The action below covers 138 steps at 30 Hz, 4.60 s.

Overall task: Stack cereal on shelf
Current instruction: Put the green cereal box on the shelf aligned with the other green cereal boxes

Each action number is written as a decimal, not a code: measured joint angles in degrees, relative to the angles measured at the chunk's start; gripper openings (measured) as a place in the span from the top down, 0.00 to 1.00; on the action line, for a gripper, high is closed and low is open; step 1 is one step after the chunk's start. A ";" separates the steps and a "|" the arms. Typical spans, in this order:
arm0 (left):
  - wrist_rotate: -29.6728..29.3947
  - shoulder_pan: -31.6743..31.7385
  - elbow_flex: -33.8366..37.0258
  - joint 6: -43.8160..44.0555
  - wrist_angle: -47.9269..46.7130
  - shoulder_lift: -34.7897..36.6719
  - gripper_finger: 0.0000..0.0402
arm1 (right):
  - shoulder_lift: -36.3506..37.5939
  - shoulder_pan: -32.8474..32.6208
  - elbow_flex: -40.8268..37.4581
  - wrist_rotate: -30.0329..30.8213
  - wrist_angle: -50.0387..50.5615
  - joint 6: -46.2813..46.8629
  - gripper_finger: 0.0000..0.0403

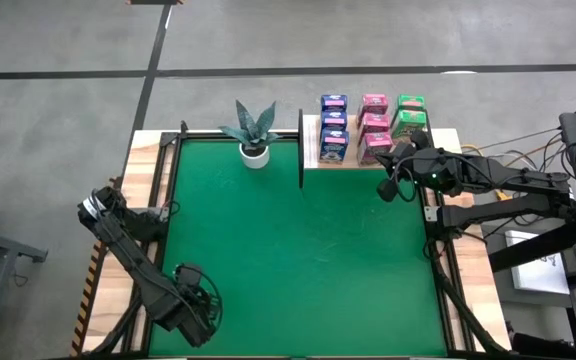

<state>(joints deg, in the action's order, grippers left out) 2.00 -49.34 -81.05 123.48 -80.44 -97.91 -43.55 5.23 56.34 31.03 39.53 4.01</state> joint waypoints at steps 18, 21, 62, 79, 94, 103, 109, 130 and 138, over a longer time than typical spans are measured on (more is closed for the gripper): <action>0.07 0.50 -2.00 -2.36 -0.14 0.07 0.60 | 0.65 -0.19 0.02 0.00 0.04 0.48 0.98; -1.72 1.60 -4.94 -8.58 -0.36 0.10 0.60 | 2.35 -1.77 0.02 0.02 0.02 0.55 0.98; -21.99 37.88 -14.58 -105.36 25.03 -9.51 0.60 | 8.05 -22.62 -9.20 -6.03 -3.81 6.93 0.98; -21.99 39.01 -14.82 -108.08 26.98 -12.44 0.47 | 6.39 -22.62 -9.25 -6.03 -3.32 7.61 0.98; -25.68 35.70 -14.82 -112.99 25.98 -8.13 0.47 | -5.57 -22.60 -8.58 -5.60 -7.55 6.46 0.98; -31.36 31.95 -9.83 -114.68 27.78 -5.14 0.47 | -17.80 -21.59 -1.82 -8.93 -8.99 1.90 0.98; -31.45 31.50 1.83 -113.46 37.32 2.18 0.49 | -25.36 -18.56 4.46 -16.18 -8.93 -3.37 0.98; -34.69 31.61 32.39 -123.21 77.77 25.09 0.49 | -47.90 -5.98 24.07 -38.83 -7.84 -23.12 0.95; -34.67 31.61 32.89 -123.16 77.93 24.13 0.49 | -52.00 -4.59 26.97 -38.97 -3.77 -24.04 0.69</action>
<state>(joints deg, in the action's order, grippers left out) -32.67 -17.74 -48.16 0.32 -2.51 -73.78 -95.55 0.64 83.31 -7.94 35.76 -20.03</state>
